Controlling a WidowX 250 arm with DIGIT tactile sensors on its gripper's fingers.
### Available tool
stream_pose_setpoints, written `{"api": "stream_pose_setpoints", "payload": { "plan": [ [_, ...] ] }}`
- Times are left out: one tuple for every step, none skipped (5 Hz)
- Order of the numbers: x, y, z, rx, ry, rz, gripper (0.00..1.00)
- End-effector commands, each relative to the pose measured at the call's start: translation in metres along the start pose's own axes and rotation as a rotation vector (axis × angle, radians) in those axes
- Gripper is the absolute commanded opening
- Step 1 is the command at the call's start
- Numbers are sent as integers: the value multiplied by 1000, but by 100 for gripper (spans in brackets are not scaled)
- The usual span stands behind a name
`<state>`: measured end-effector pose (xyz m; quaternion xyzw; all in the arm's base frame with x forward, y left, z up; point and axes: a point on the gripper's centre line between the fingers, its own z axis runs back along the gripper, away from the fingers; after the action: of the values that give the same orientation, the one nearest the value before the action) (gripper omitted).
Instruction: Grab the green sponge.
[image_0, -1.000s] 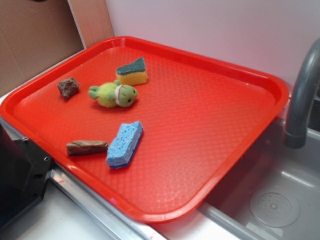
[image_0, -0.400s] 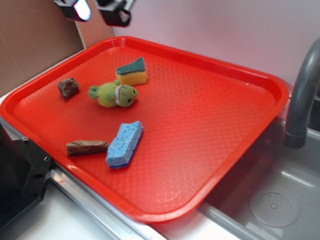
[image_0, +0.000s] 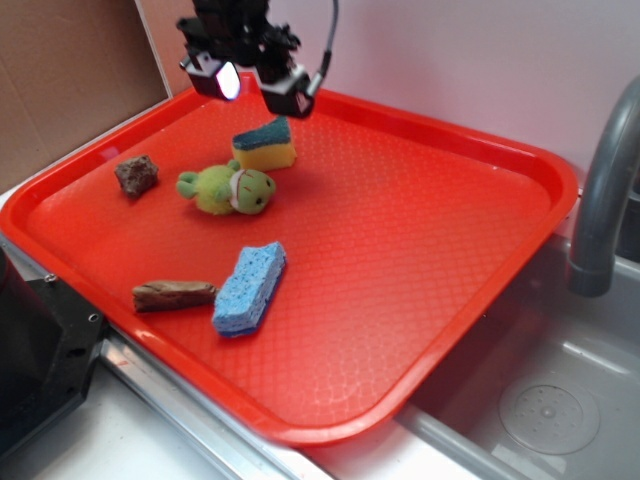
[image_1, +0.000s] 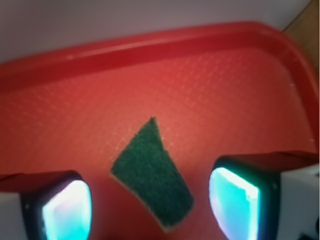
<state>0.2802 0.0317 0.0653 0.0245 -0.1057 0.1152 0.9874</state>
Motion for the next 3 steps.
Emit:
{"api": "stream_pose_setpoints", "payload": {
  "plan": [
    [5,14,-33,22,59,-5,100],
    [5,18,-39,3,84,-6,93],
    [3,19,-34,-11,70,-2,0]
  ]
}}
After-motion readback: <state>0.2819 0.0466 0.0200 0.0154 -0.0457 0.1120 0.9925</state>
